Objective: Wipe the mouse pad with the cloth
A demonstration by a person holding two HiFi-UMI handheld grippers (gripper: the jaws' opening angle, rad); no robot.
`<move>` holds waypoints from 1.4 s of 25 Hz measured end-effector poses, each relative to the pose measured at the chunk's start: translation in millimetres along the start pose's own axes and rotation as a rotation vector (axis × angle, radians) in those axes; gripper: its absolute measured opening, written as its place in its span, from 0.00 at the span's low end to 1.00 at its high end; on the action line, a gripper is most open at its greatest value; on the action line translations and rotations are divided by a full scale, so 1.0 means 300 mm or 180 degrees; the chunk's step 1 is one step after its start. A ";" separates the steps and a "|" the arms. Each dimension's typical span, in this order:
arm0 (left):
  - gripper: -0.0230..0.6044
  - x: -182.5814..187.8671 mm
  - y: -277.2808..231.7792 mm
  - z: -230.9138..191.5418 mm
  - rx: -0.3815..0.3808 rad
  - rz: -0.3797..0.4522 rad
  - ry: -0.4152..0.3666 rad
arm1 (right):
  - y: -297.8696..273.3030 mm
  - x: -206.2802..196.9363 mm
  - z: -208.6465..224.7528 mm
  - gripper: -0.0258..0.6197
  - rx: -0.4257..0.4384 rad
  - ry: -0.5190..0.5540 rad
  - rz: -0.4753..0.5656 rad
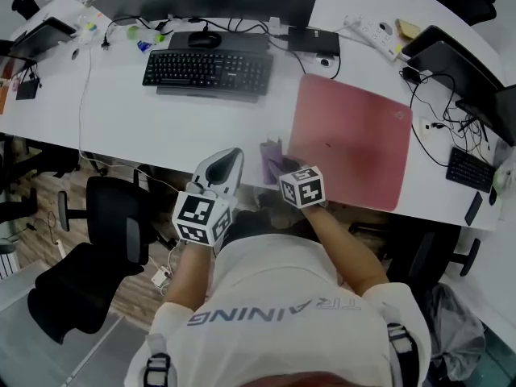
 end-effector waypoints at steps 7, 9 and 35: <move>0.09 -0.008 -0.001 0.016 -0.0057 -0.0008 0.0004 | -0.087 -0.074 -0.015 0.19 0.0005 -0.0056 -0.0226; 0.09 -0.002 -0.007 0.037 -0.0065 0.0003 0.0005 | -0.076 -0.086 0.002 0.19 0.0000 -0.0048 -0.0265; 0.09 0.035 -0.248 0.654 -0.0241 0.0082 -0.0176 | 0.517 -0.361 0.591 0.19 -0.0450 -0.0479 -0.0079</move>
Point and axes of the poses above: the fingertips, and each gripper's own axes: y backward along the fingers, z to its right, x out of its top, the point moved 6 cm from there along y, backward along the fingers, and after that the axes turned 2 degrees about -z, right-handed, at the moved point
